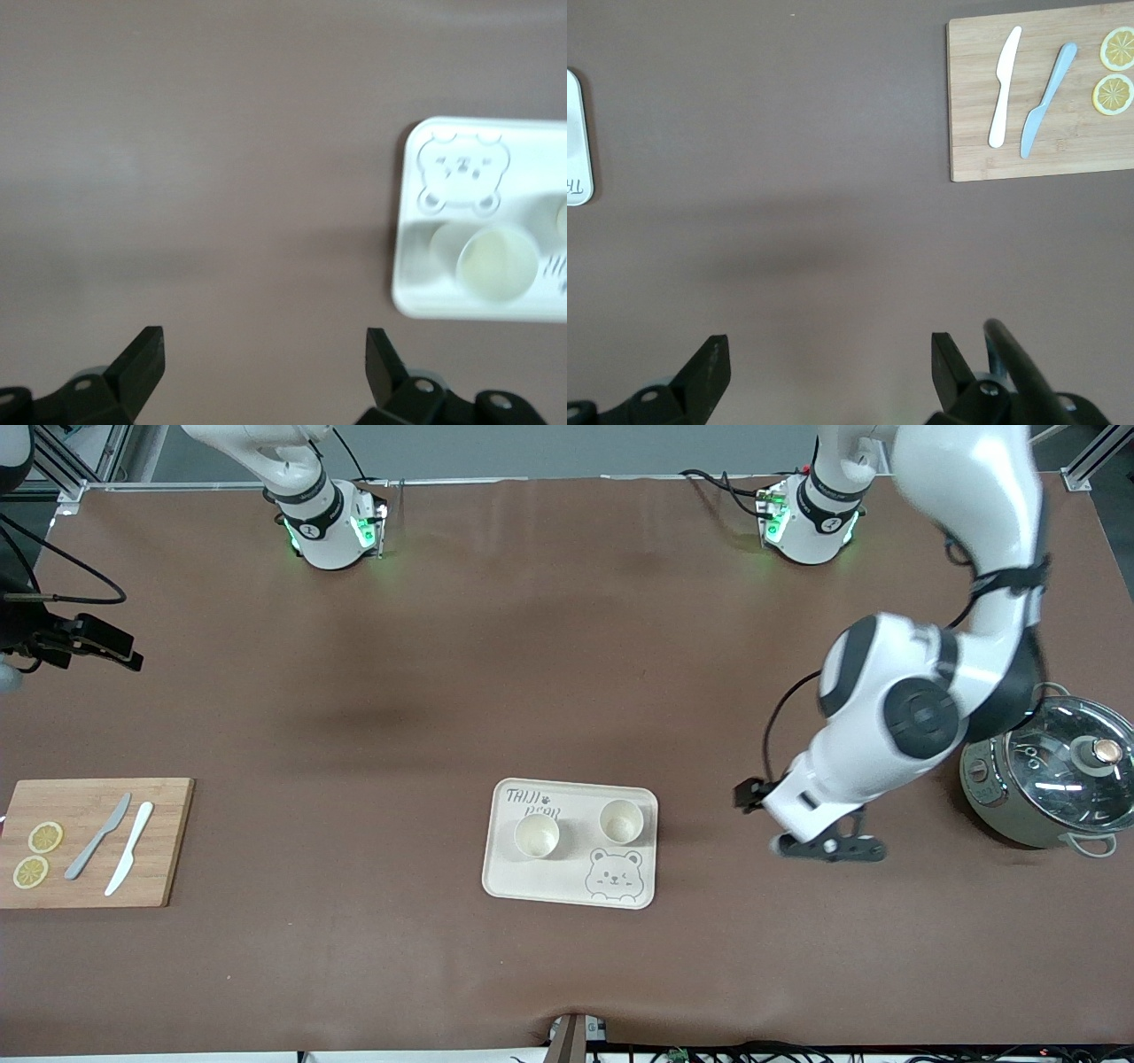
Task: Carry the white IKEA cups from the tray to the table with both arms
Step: 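Move the left gripper over the tray while the right gripper reaches in, then lower both grippers and close each around one white cup on the tray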
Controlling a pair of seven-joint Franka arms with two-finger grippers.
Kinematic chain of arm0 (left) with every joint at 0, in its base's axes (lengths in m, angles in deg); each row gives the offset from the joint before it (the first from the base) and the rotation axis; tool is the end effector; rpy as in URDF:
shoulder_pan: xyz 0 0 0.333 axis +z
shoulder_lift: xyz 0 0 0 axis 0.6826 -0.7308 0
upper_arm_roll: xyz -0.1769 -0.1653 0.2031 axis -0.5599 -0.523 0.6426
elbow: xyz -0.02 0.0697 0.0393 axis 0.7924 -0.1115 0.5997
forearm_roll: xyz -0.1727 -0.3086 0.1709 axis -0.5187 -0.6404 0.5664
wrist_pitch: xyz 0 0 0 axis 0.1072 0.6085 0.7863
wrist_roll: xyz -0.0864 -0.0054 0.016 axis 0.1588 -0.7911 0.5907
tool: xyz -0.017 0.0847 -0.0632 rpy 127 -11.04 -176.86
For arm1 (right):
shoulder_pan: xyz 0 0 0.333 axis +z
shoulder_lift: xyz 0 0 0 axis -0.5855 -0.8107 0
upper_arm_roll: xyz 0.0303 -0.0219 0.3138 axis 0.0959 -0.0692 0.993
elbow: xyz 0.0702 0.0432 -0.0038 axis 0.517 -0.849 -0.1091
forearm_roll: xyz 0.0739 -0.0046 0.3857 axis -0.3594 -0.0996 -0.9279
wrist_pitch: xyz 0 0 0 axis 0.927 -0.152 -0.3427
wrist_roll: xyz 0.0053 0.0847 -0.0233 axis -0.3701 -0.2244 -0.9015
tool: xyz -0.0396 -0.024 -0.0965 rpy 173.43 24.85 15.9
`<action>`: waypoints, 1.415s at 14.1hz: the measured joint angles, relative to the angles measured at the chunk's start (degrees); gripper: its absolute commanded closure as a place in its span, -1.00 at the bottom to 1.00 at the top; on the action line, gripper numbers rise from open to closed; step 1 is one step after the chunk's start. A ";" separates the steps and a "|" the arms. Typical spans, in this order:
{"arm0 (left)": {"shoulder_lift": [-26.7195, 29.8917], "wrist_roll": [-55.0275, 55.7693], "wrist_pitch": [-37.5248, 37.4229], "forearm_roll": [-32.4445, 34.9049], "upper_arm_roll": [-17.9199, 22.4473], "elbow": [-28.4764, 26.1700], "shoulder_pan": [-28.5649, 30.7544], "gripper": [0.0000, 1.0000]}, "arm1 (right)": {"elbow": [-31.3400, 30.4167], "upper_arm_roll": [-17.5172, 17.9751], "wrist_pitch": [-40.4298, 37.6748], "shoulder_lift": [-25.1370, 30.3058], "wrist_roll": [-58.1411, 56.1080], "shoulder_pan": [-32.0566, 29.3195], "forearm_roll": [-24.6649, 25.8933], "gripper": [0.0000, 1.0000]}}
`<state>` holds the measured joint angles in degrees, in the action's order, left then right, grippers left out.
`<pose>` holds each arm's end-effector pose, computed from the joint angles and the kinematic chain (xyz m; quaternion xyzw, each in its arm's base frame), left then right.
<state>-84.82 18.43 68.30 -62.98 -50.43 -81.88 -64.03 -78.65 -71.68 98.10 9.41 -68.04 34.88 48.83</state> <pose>0.6823 -0.2535 0.3970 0.9998 -0.0147 0.0010 0.0141 0.5360 -0.0491 0.5926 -0.9990 0.0310 0.0314 0.0120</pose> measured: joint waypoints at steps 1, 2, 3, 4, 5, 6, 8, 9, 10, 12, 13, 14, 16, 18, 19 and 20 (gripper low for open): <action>-3.58 1.95 0.05 0.01 0.17 3.44 -1.09 -1.00 | 0.00 0.03 0.28 -0.01 0.00 0.01 -0.11 -1.00; -6.44 2.89 0.07 0.01 0.25 6.15 -1.73 -1.00 | 0.06 0.11 0.77 -0.01 0.00 0.09 -0.61 -1.00; -8.51 3.15 0.10 0.01 0.26 8.00 -2.04 -1.00 | 0.41 0.25 1.23 -0.02 0.01 0.26 -1.97 -1.00; -9.82 3.20 0.15 0.01 0.27 9.22 -2.17 -1.00 | 1.26 0.46 1.55 -0.11 0.51 0.65 -3.87 -1.00; -10.51 3.20 0.29 0.01 0.27 9.88 -2.39 -1.00 | 2.68 0.70 1.61 -0.56 2.78 1.68 -5.43 -1.00; -10.95 3.60 0.82 0.01 0.28 10.15 -2.83 -1.00 | 4.51 0.91 1.62 -1.58 7.01 3.58 -6.09 -1.00; -11.70 5.54 2.14 0.01 0.29 10.24 -4.14 -1.00 | 7.12 1.27 2.60 -4.94 16.60 9.35 -6.36 -1.00; -12.15 6.50 2.48 0.01 0.33 10.26 -4.99 -1.00 | 8.06 1.45 4.45 -7.18 21.40 12.86 -6.34 -1.00; -12.49 7.51 2.67 0.01 0.36 10.28 -5.79 -1.00 | 8.76 1.57 6.61 -9.50 25.56 16.00 -6.33 -1.00; -12.95 8.93 2.78 0.01 0.42 10.32 -6.79 -1.00 | 9.65 1.64 11.47 -13.85 31.31 20.46 -6.32 -1.00; -13.13 9.27 2.78 0.01 0.42 10.32 -6.95 -1.00 | 9.85 1.63 13.94 -15.68 33.53 21.92 -6.32 -1.00; -13.32 9.40 2.78 0.01 0.44 10.32 -6.94 -1.00 | 10.02 1.62 16.46 -17.43 35.72 23.14 -6.33 -1.00; -13.72 10.12 2.78 0.01 0.54 10.27 -6.93 -1.00 | 10.45 1.61 21.35 -20.92 40.33 25.38 -6.34 -1.00; -14.15 11.87 2.78 -0.07 0.52 10.24 -7.12 -1.00 | 11.35 1.60 26.30 -25.09 43.92 27.83 -6.34 -1.00; -14.42 12.81 2.77 -0.16 0.49 10.19 -7.45 -1.00 | 12.36 1.60 28.17 -27.57 45.30 28.99 -6.34 -1.00; -14.74 13.54 2.77 -0.30 0.47 10.11 -7.96 -1.00 | 13.69 1.59 29.40 -30.02 46.36 29.86 -6.34 -1.00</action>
<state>-99.56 31.97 71.07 -63.29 -49.96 -71.77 -71.99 -64.96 -70.09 127.49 -20.61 -21.67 64.73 42.49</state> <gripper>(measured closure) 0.000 0.000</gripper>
